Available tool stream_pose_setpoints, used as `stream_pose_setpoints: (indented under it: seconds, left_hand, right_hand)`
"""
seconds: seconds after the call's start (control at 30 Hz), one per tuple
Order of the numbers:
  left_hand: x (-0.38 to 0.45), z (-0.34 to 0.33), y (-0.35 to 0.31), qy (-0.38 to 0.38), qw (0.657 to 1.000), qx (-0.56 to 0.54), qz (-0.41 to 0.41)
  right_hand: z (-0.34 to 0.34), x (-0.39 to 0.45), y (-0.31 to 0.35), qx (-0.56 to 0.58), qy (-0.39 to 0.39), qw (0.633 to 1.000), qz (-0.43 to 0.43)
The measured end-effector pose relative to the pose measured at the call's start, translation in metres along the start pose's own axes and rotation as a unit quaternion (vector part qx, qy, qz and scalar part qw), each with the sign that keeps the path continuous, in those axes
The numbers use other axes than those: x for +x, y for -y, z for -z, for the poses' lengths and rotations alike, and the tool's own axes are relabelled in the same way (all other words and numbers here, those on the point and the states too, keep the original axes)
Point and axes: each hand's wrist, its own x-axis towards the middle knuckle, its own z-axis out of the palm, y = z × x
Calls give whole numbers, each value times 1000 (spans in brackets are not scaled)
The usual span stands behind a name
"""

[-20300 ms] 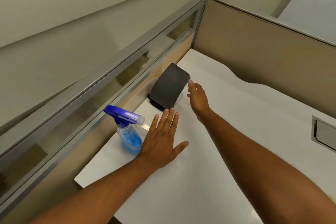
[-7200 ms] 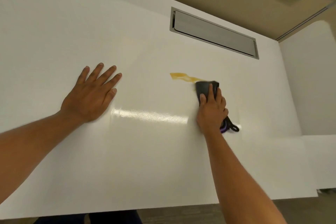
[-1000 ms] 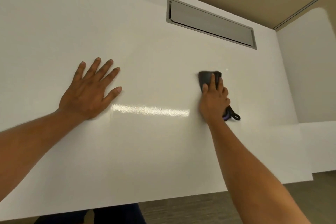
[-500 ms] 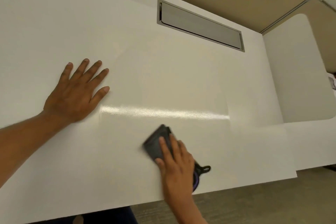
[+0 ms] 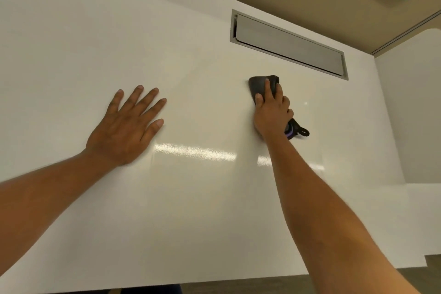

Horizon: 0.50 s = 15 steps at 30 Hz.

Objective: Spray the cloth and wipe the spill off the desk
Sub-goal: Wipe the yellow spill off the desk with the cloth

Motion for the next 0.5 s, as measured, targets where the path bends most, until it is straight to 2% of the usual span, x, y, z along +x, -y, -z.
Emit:
stream_pose_setpoints:
  seconds: [0.13,0.23,0.3,0.4,0.5]
  left_hand:
    - [1,2,1,11,1000,4,5]
    - [2,3,0,34,999,2,15]
    - [2,2,0,42,999,6,17]
    - [2,2,1,34,999,13,17]
    - [3,3,2,54,998,-6,20]
  right_hand:
    - [-18,-73,39,-13,15,992,122]
    - [-31,-156,41,-5,9,979,205]
    - [-34,-177,35,3,21,973,229]
    - [-26,-137,39,-12,37,973,229]
    - [-15,-57,62,6,27,986,166]
